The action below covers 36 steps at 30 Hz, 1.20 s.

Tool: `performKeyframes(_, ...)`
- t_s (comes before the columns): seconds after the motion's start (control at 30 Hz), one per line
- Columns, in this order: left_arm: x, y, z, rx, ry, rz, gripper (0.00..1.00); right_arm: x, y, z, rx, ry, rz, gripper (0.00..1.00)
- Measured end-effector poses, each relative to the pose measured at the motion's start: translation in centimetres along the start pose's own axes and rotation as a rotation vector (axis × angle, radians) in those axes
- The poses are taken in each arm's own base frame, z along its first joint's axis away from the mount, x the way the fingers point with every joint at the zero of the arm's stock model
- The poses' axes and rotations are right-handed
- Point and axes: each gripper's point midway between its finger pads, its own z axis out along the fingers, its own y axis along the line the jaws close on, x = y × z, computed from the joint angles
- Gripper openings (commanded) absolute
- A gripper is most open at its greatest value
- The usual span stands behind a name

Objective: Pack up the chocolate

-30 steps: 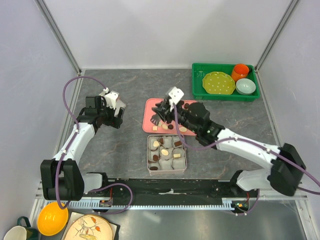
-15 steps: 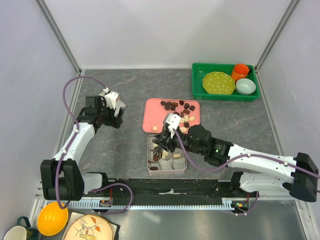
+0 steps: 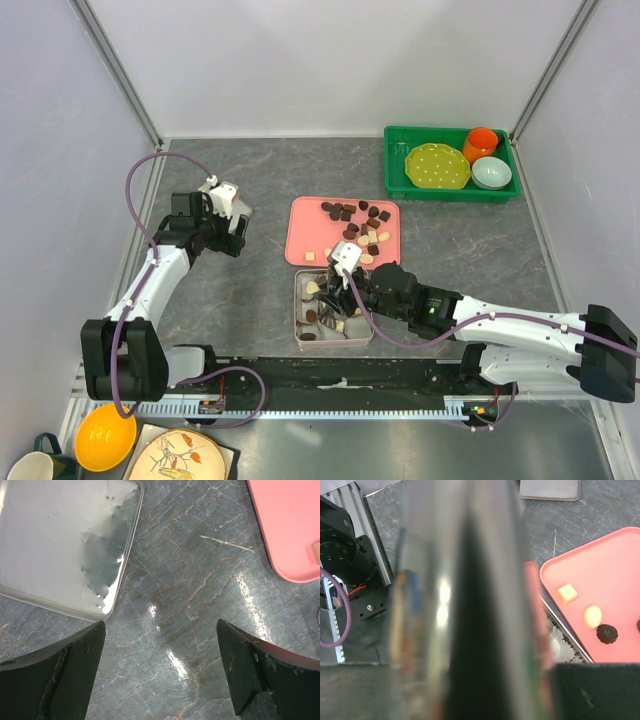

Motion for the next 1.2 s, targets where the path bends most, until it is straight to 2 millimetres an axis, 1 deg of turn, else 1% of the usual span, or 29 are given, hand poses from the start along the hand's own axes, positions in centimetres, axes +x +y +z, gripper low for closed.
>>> performKeyframes(0.13, 0.0, 0.0, 0.0, 0.0, 0.001, 0.0, 0.99, -0.2, 0.0, 0.0, 0.003, -0.009, 0.007, 0.34)
performKeyframes(0.37, 0.1, 0.0, 0.0, 0.001, 0.003, -0.001, 0.99, -0.8, 0.1, 0.1, -0.001, -0.034, 0.019, 0.42)
performKeyframes(0.63, 0.0, 0.0, -0.1, -0.001, -0.002, 0.0, 0.99, -0.8, -0.2, 0.1, 0.016, -0.033, 0.016, 0.39)
performKeyframes(0.73, -0.1, 0.0, -0.2, -0.001, -0.004, 0.001, 0.99, -1.3, -0.7, -0.2, 0.044, -0.04, 0.004, 0.38)
performKeyframes(0.83, -0.1, 0.0, -0.2, -0.002, -0.006, 0.001, 0.99, -2.8, -1.6, -0.7, 0.093, -0.07, -0.022, 0.38)
performKeyframes(0.93, -0.2, 0.0, -0.3, -0.003, -0.008, 0.002, 0.99, -5.4, -2.9, -1.3, 0.167, -0.126, -0.055, 0.38)
performKeyframes(1.0, -0.2, 0.0, -0.3, -0.002, -0.007, 0.001, 0.99, -7.5, -4.0, -1.6, 0.216, -0.167, -0.08, 0.38)
performKeyframes(1.1, -0.2, 0.0, -0.3, -0.002, -0.007, 0.001, 0.99, -10.3, -6.6, -1.8, 0.293, -0.222, -0.097, 0.38)
performKeyframes(1.13, -0.2, 0.0, -0.3, -0.002, -0.007, 0.001, 0.99, -11.5, -8.0, -1.9, 0.329, -0.247, -0.097, 0.37)
performKeyframes(1.2, -0.2, 0.0, -0.3, -0.002, -0.007, 0.001, 0.99, -12.5, -10.6, -1.6, 0.392, -0.269, -0.095, 0.37)
